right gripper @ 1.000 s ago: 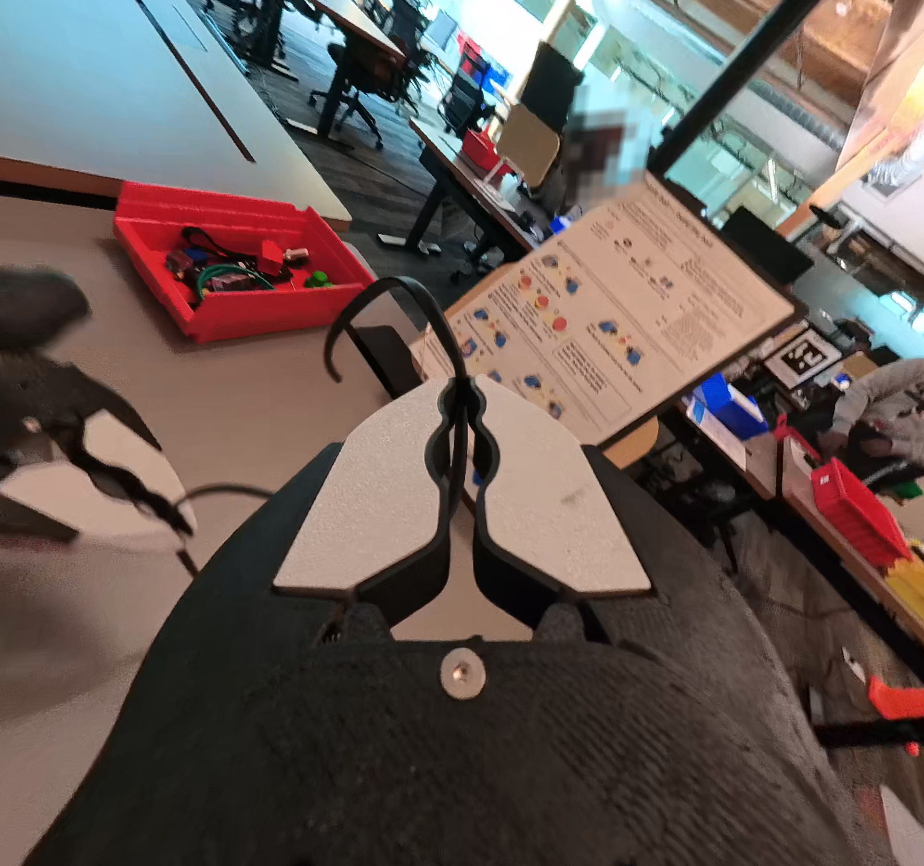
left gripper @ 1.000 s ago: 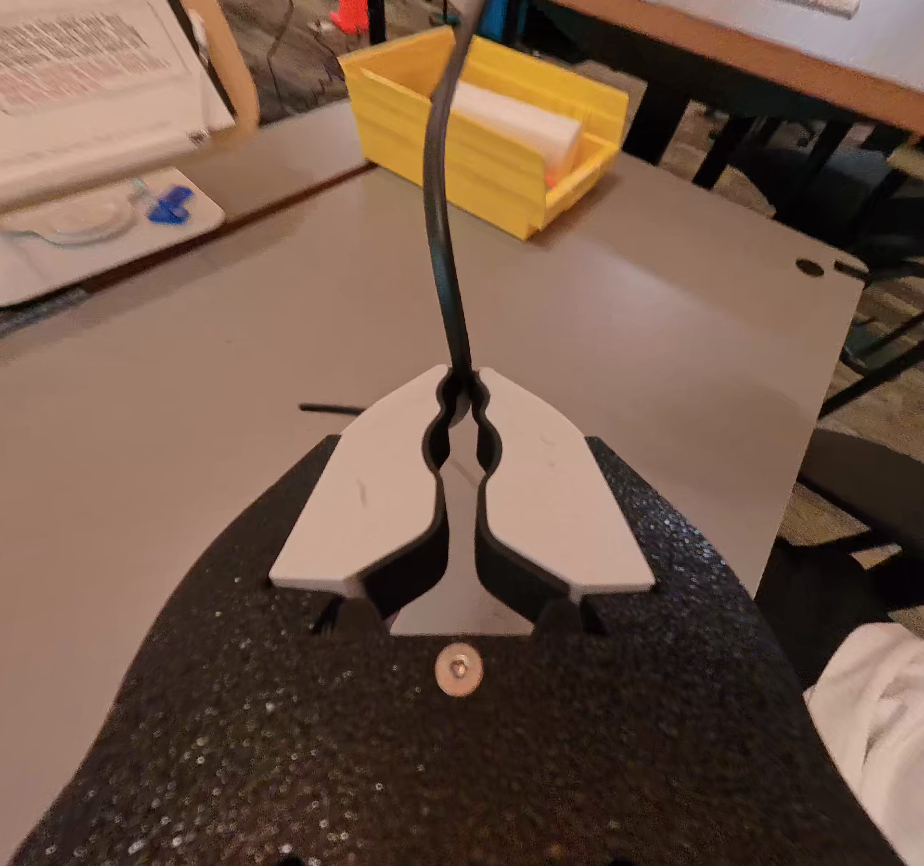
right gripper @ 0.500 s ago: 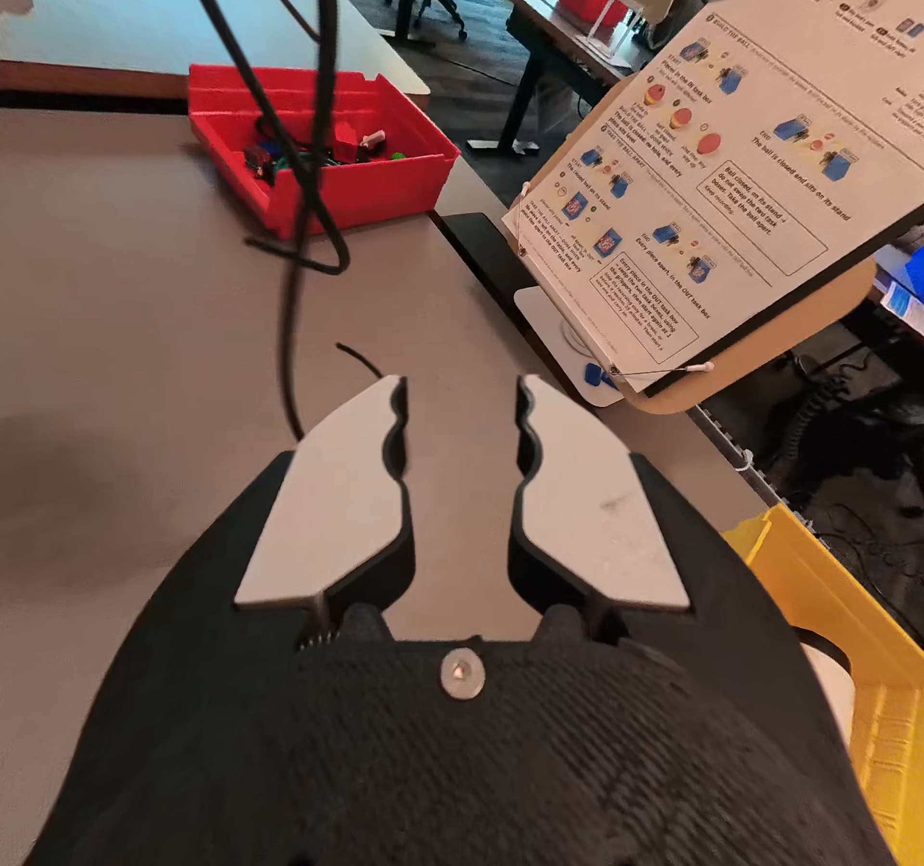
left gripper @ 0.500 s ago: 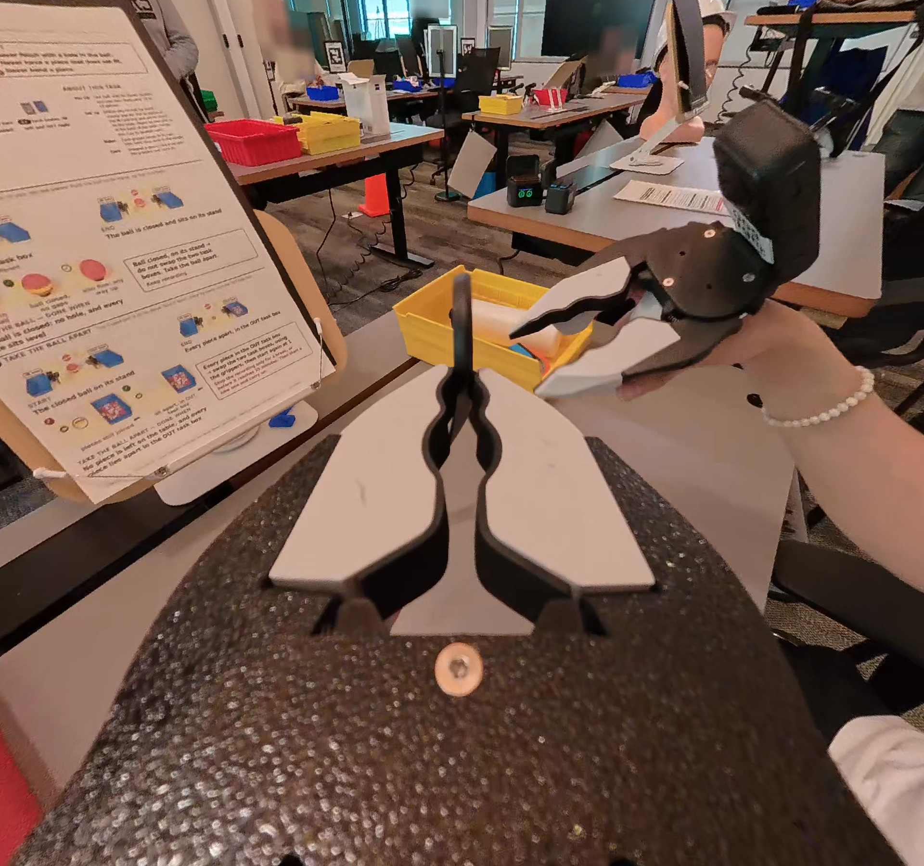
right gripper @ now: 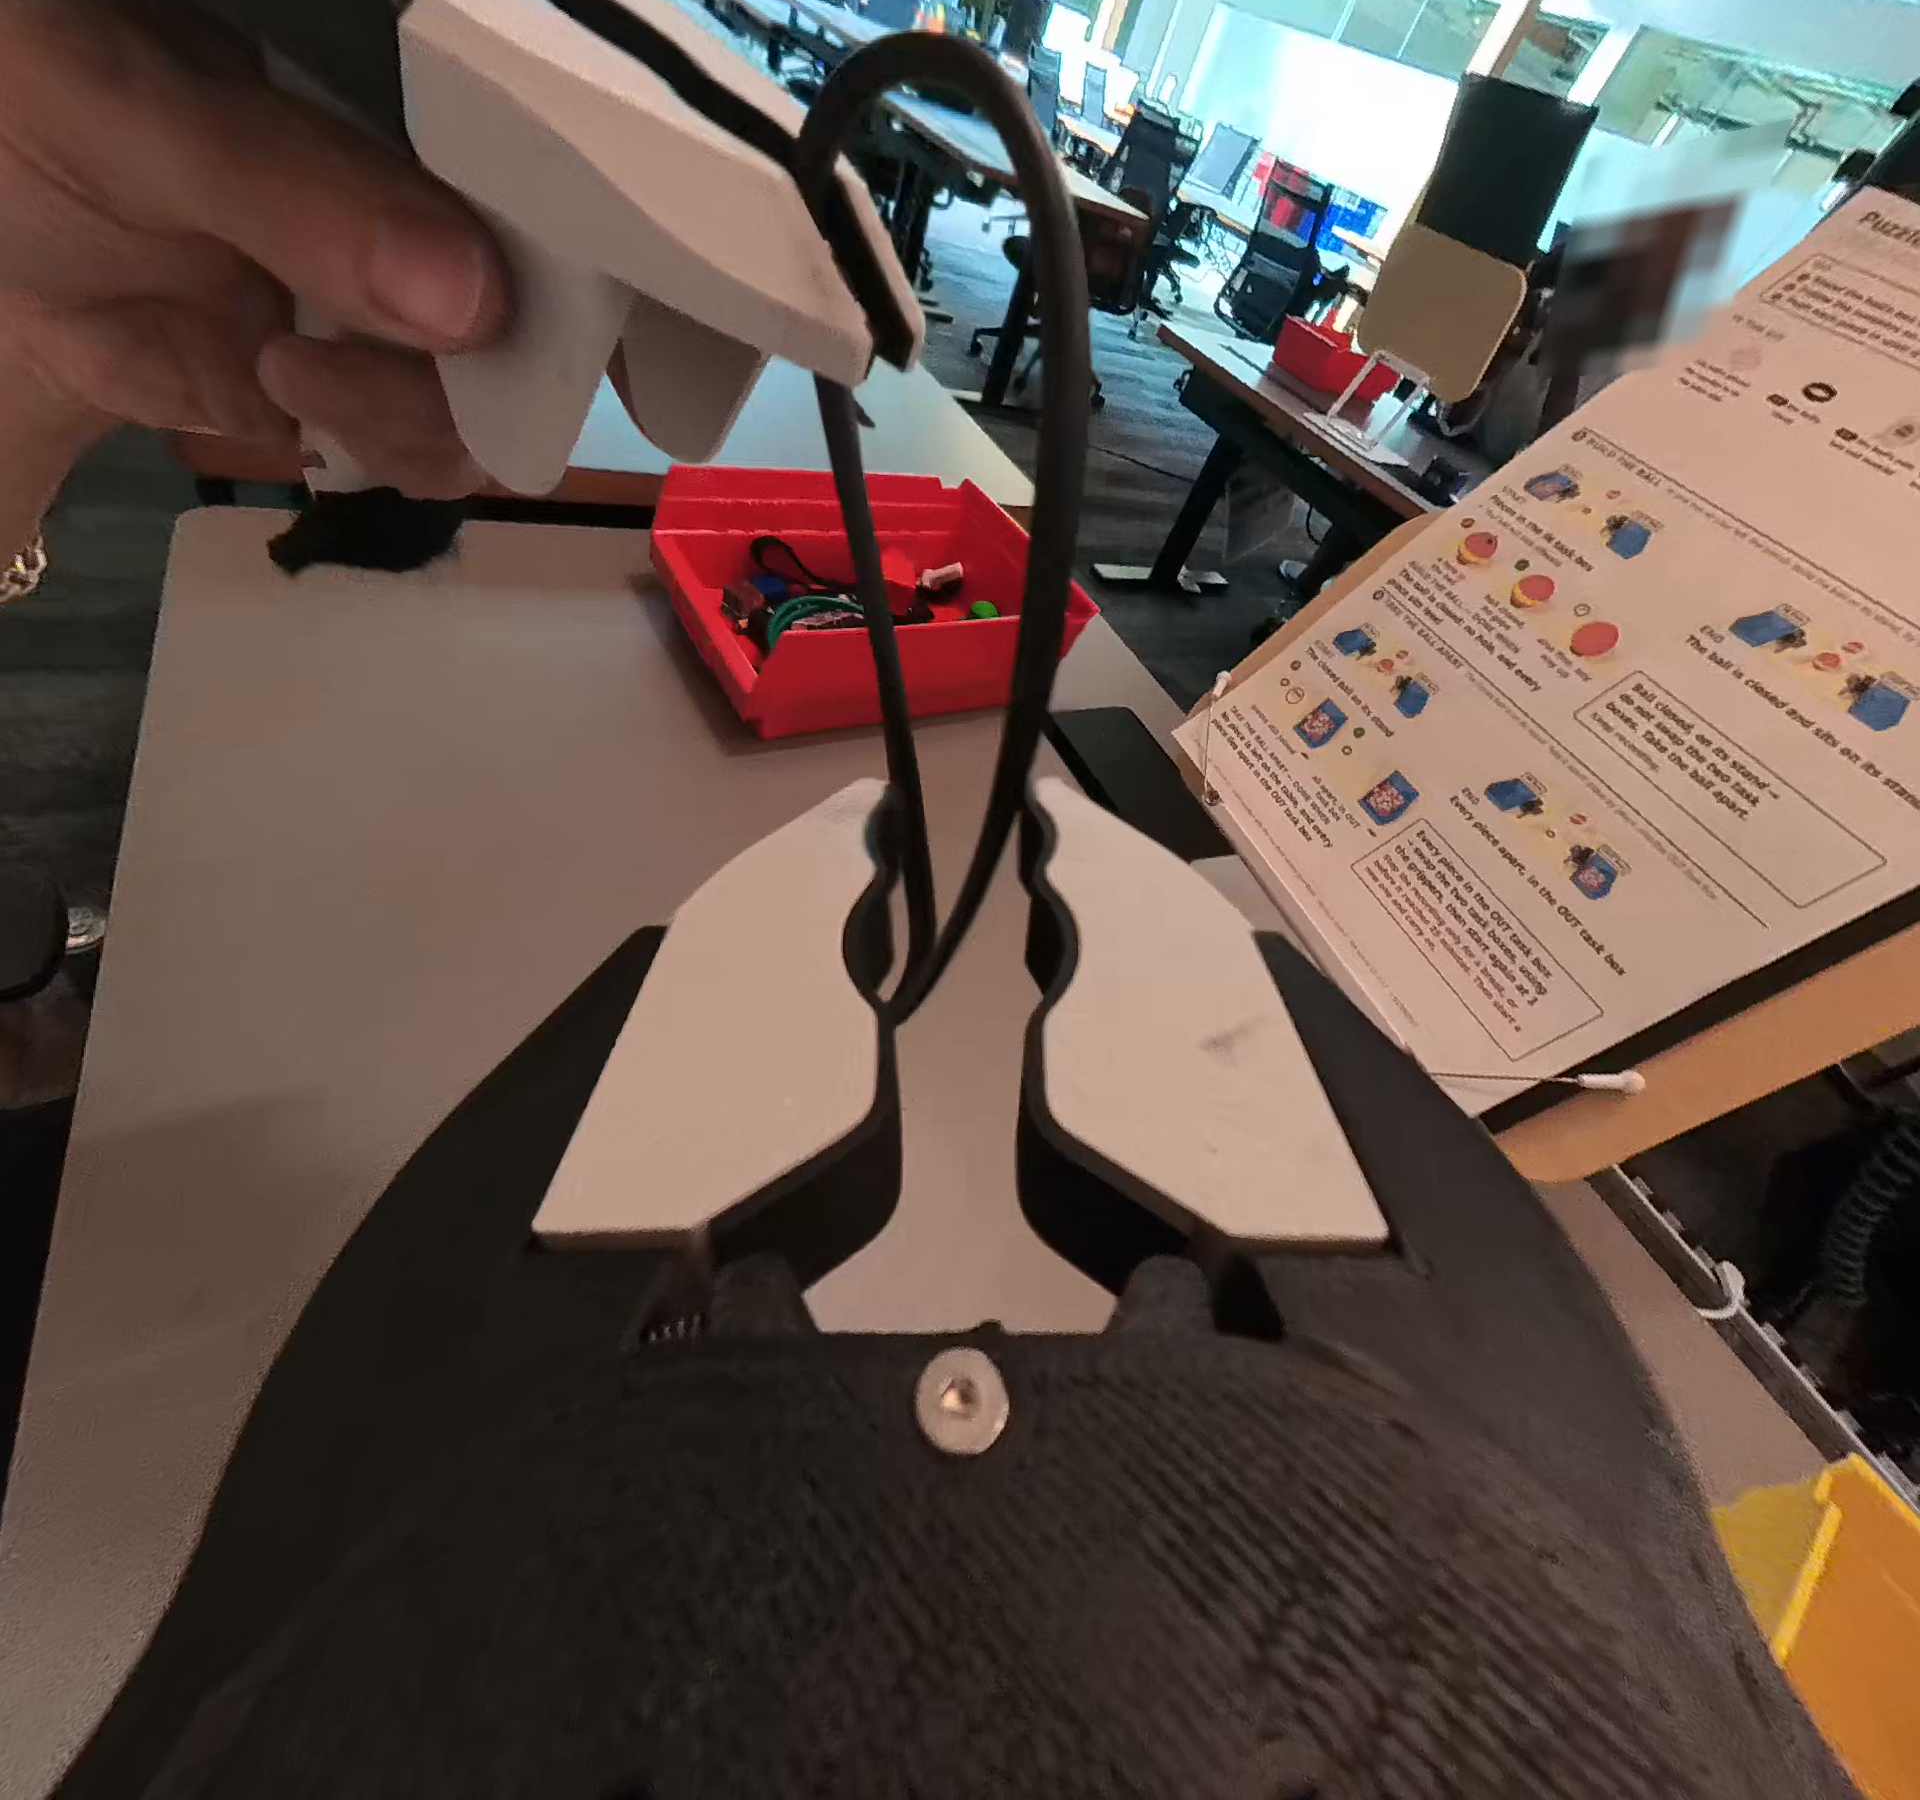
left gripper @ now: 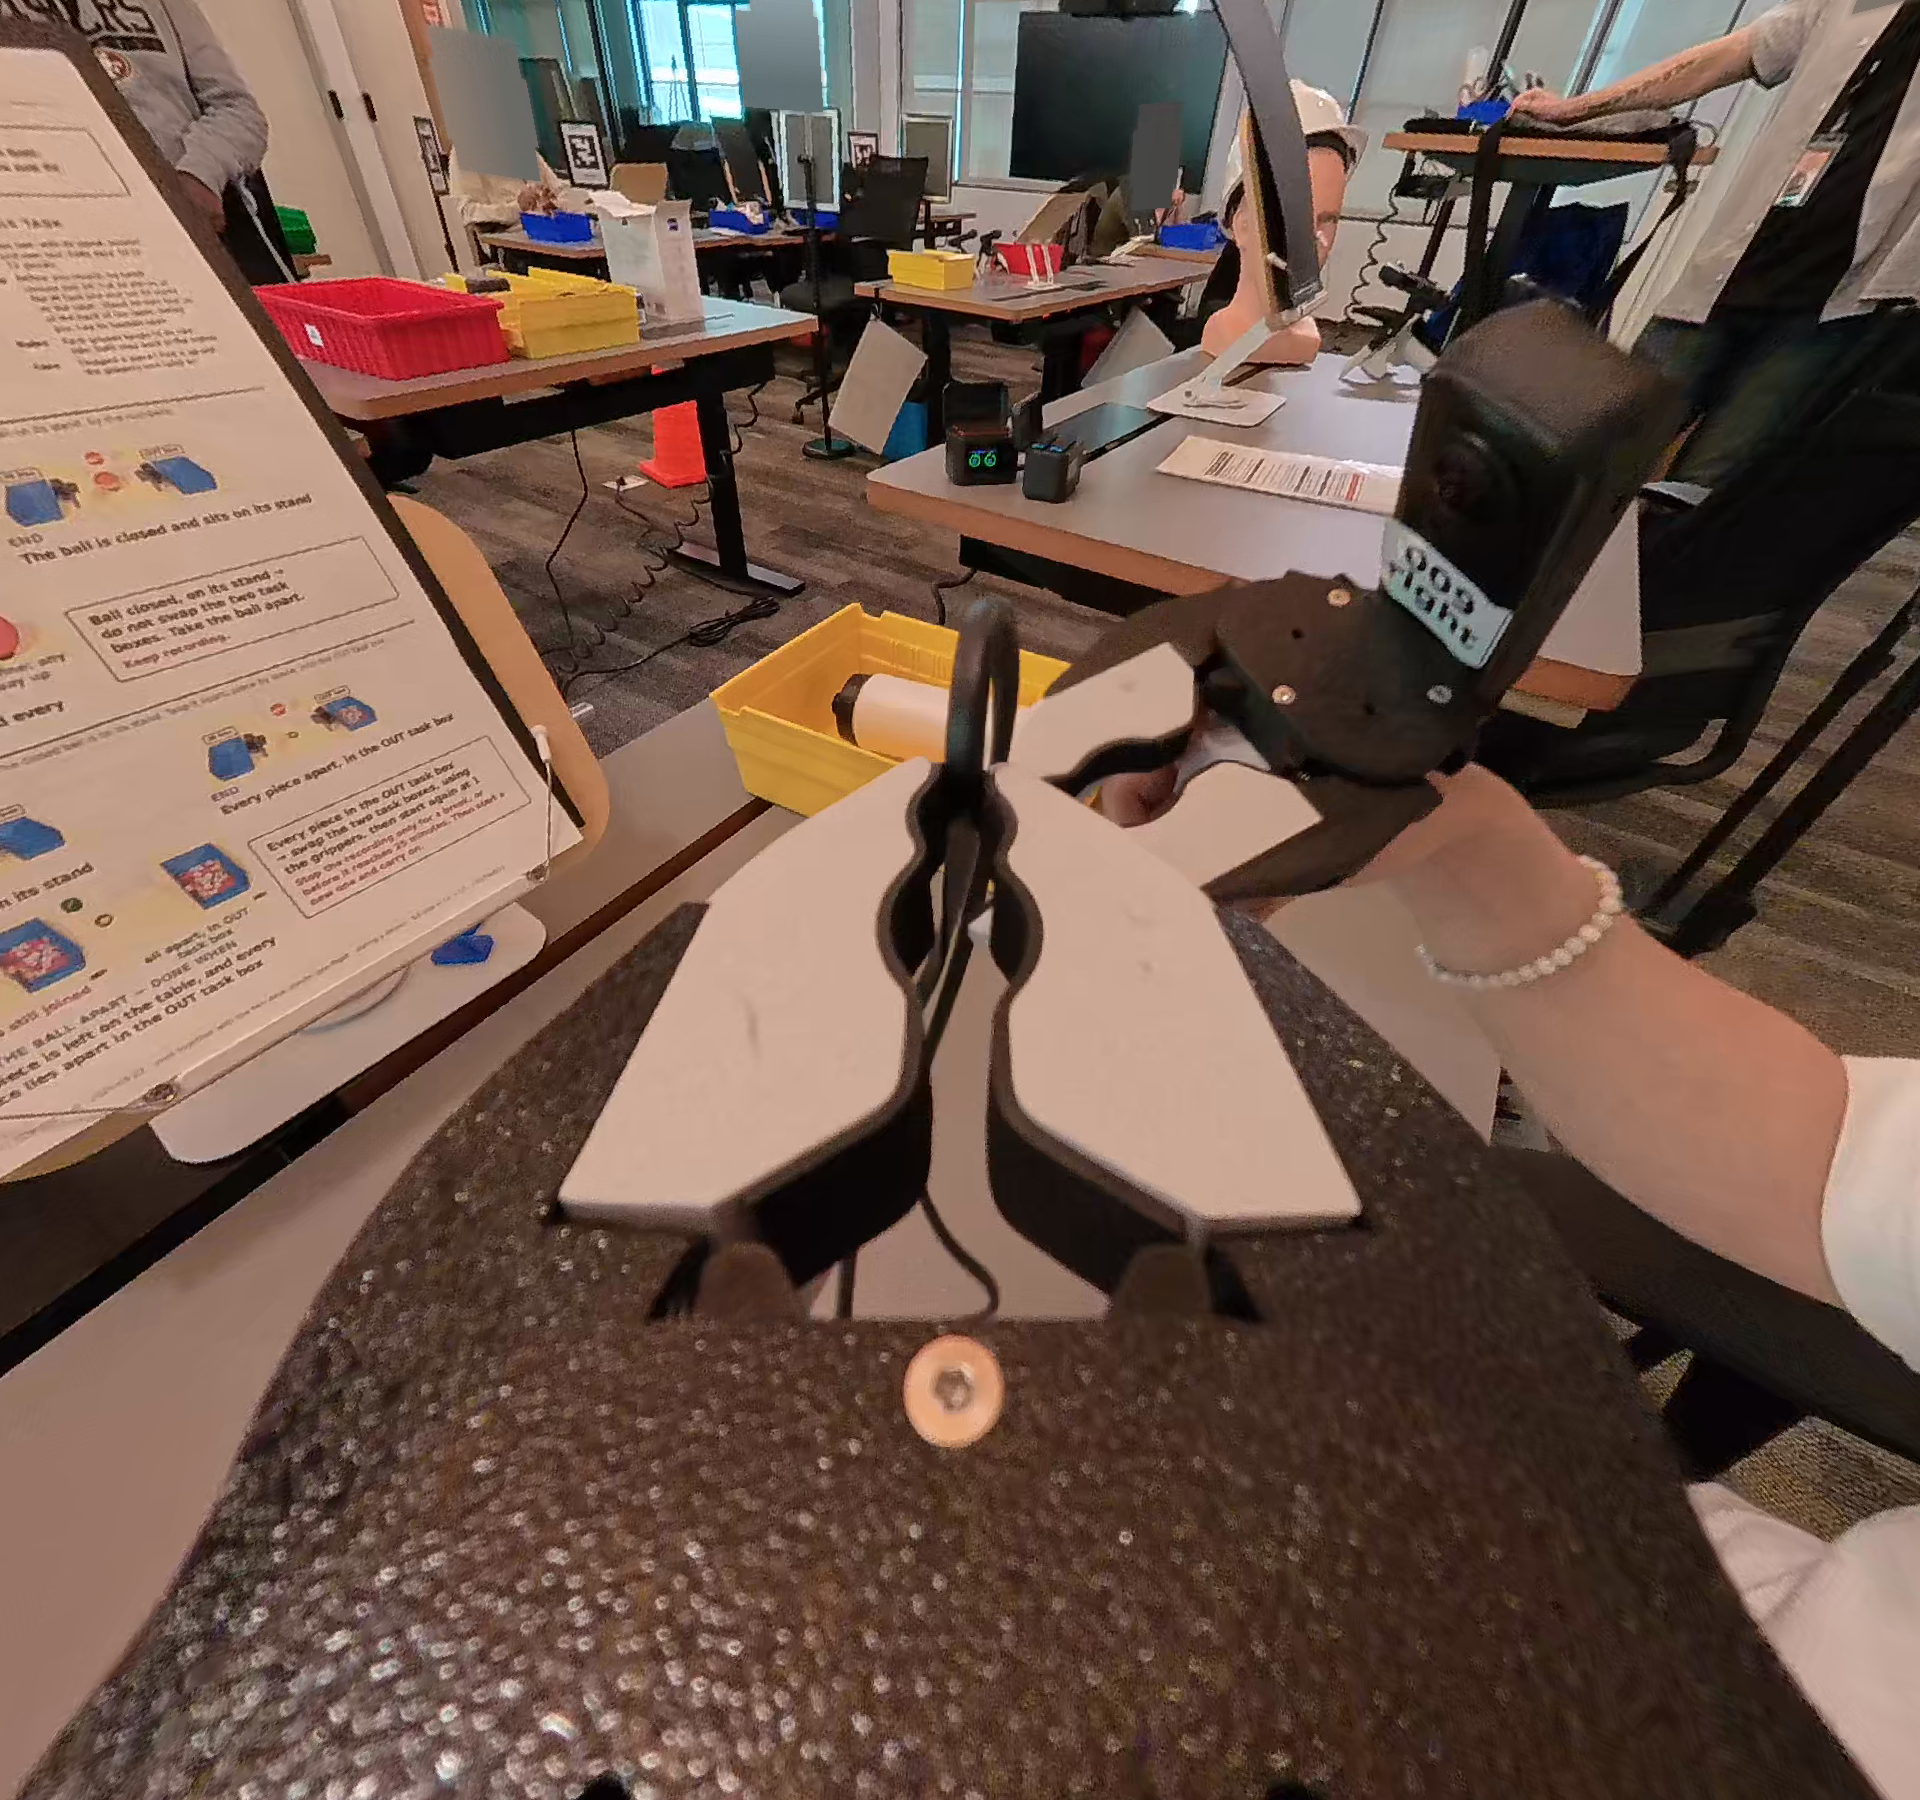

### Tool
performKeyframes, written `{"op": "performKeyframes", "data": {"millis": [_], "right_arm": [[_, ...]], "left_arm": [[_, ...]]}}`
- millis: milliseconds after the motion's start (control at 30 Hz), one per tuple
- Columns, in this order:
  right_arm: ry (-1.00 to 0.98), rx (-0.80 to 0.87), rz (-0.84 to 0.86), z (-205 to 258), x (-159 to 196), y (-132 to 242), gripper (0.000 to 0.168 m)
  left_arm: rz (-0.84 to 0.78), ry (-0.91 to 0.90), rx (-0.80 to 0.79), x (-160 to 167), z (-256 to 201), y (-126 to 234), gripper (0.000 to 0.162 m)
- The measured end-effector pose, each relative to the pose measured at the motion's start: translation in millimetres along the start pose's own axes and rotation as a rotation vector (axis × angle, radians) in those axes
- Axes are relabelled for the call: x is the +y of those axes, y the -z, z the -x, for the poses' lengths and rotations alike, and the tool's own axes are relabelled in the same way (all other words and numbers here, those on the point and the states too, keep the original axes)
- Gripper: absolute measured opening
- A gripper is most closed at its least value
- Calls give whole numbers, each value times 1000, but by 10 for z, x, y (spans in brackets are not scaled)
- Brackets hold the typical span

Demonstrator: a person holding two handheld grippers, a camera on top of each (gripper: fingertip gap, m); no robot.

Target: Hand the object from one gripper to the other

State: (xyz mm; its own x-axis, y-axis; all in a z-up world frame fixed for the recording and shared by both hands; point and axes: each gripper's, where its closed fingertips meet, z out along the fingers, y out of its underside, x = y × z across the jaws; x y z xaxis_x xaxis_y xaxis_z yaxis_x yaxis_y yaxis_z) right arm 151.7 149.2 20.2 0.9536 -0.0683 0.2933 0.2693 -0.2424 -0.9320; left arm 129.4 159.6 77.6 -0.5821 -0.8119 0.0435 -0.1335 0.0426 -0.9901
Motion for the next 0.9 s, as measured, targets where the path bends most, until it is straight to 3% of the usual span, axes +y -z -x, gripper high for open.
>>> {"op": "performKeyframes", "data": {"millis": [67,133,233,400,700,900], "right_arm": [[-5,-16,-19,27,-10,-7,18],[-9,-38,-24,63,-9,-13,32],[3,-31,-33,60,-22,-14,34],[43,17,-23,19,4,-40,10],[54,87,-34,-20,-11,-103,6],[72,144,-48,-158,-112,19,5]], "left_arm": [[-11,1,9,-49,-20,14,5],[-17,2,17,-81,-36,16,5],[-23,7,30,-108,-64,8,5],[-33,11,38,-129,-107,-10,5],[-48,25,49,-145,-173,1,5],[-53,-65,-100,-84,67,162,6]]}}
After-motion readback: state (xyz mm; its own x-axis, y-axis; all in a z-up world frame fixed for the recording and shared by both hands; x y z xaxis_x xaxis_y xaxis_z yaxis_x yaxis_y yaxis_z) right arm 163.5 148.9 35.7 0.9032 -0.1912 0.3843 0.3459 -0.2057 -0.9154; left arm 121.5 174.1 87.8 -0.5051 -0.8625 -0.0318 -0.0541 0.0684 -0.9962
